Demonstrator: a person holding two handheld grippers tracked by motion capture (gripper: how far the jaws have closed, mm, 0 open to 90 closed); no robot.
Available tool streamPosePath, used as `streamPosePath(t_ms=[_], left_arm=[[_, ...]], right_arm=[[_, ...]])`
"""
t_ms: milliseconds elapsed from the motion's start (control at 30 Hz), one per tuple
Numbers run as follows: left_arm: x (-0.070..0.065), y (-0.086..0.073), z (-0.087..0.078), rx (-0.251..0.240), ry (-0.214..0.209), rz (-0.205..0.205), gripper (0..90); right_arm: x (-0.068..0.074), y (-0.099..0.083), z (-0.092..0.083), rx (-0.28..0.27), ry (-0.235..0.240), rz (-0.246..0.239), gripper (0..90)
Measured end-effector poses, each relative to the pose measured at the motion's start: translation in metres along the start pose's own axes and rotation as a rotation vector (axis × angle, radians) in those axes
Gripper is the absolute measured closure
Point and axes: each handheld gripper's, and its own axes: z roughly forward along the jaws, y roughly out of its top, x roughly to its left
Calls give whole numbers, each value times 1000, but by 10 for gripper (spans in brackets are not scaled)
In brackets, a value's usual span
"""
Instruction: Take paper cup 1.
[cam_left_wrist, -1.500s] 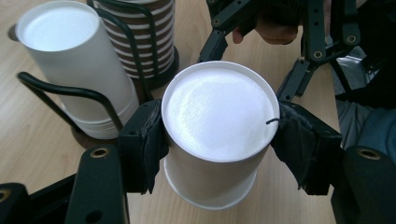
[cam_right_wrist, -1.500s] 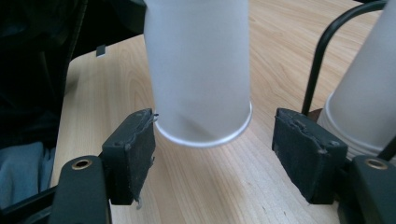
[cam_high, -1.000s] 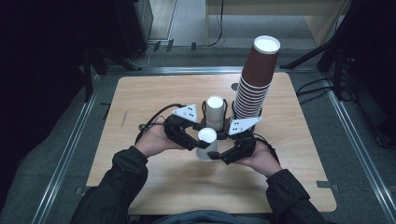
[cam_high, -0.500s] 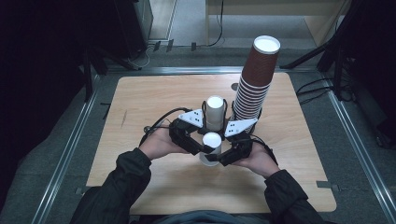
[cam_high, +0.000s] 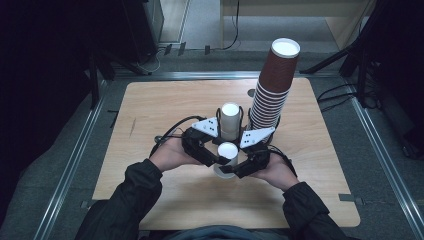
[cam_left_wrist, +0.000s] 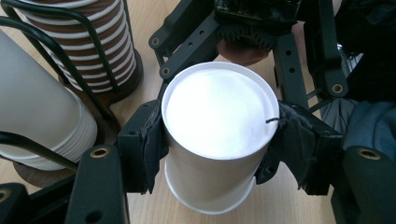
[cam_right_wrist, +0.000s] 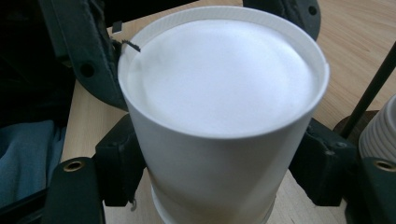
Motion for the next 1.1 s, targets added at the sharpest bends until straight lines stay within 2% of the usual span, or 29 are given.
streamPosePath(t_ms=[300, 367, 467, 533, 600, 833, 933, 967, 1100], left_arm=[[1, -1, 0, 4, -5, -20, 340], [2, 0, 0, -1, -6, -34, 261], [1, -1, -1, -12, 34, -41, 173], [2, -3, -3, -16, 40, -49, 130], [4, -5, -5, -27, 30, -73, 128], [8, -15, -10, -28, 29, -110, 130], [9, -22, -11, -18, 32, -122, 130], [10, -29, -12, -16, 34, -143, 128], [12, -38, -13, -20, 20, -174, 95]], right_arm=[[1, 0, 1, 12, -2, -4, 287], [1, 0, 0, 11, -3, -5, 287], [0, -1, 0, 12, -8, -8, 287], [-1, -1, -1, 10, -8, -3, 287], [-3, -2, -4, 3, -25, 1, 287], [-8, -4, -13, -23, -44, 21, 287], [-10, -5, -18, -38, -54, 28, 286], [-11, -6, -21, -42, -58, 33, 286], [-12, -7, -24, -53, -66, 41, 286]])
